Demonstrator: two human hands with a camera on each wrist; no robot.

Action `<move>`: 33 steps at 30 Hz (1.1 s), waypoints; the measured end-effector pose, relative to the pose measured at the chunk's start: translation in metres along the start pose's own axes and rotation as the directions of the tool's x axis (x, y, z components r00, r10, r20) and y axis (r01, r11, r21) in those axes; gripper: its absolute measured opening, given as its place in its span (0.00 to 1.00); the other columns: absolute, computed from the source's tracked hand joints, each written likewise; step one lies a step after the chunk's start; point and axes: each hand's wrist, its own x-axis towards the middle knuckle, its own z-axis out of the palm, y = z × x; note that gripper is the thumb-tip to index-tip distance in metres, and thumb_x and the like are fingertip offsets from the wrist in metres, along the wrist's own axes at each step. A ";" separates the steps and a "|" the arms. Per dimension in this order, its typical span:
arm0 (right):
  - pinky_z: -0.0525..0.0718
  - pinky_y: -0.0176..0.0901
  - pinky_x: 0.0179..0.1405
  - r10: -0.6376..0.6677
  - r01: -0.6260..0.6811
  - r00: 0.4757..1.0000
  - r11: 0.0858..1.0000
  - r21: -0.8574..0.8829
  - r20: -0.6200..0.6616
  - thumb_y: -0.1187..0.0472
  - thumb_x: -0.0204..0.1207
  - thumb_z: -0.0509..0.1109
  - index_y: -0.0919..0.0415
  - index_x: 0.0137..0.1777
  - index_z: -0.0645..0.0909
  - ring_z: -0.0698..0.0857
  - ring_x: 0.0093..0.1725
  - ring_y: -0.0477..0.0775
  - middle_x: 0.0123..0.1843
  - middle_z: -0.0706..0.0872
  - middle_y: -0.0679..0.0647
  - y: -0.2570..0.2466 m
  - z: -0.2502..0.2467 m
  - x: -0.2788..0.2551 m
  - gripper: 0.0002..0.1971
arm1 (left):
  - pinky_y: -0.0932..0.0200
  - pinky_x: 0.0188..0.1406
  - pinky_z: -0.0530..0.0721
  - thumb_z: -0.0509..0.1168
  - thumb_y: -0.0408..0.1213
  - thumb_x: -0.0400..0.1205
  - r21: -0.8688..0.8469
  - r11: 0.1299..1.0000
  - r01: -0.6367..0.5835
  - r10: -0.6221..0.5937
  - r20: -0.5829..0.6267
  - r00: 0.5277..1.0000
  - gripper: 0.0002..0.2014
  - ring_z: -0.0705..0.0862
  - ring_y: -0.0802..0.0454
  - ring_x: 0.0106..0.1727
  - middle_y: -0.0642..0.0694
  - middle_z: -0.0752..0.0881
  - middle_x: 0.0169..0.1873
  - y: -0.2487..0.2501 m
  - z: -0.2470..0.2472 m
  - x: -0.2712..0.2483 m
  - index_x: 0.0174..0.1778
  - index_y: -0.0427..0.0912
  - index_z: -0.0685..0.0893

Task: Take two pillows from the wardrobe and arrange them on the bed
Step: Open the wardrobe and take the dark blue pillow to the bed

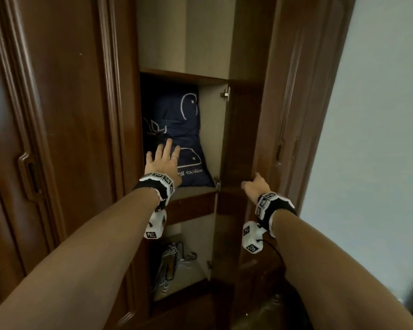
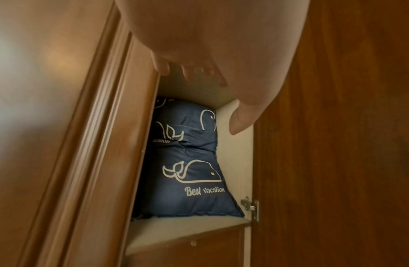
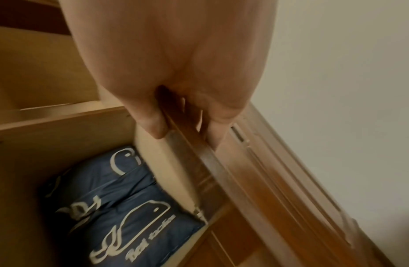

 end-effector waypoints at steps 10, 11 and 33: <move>0.68 0.61 0.77 0.024 -0.008 0.811 1.000 0.029 -0.585 0.62 0.75 0.69 0.64 0.82 0.56 0.60 0.83 0.64 0.84 0.60 0.62 0.041 -0.005 0.004 0.37 | 0.36 0.83 0.54 0.64 0.55 0.78 0.037 0.999 -0.001 0.001 0.002 1.000 0.47 0.47 0.40 0.87 0.45 0.37 0.86 0.029 0.027 0.011 0.86 0.50 0.42; 0.68 0.61 0.77 -0.081 0.051 0.792 0.996 -0.066 -0.605 0.62 0.73 0.72 0.64 0.81 0.57 0.58 0.83 0.64 0.85 0.58 0.62 0.037 0.002 0.006 0.39 | 0.36 0.83 0.54 0.64 0.55 0.78 0.029 1.000 0.005 -0.005 0.002 1.000 0.47 0.47 0.40 0.87 0.45 0.37 0.86 0.028 0.028 0.018 0.86 0.50 0.41; 0.72 0.59 0.74 -0.193 0.223 0.971 0.944 -0.242 0.141 0.50 0.73 0.74 0.54 0.83 0.57 0.70 0.77 0.68 0.81 0.65 0.60 -0.062 0.184 0.208 0.42 | 0.37 0.77 0.68 0.67 0.51 0.78 -0.303 0.934 0.188 -0.187 0.032 0.982 0.44 0.58 0.38 0.83 0.42 0.48 0.86 -0.029 0.131 0.196 0.85 0.49 0.51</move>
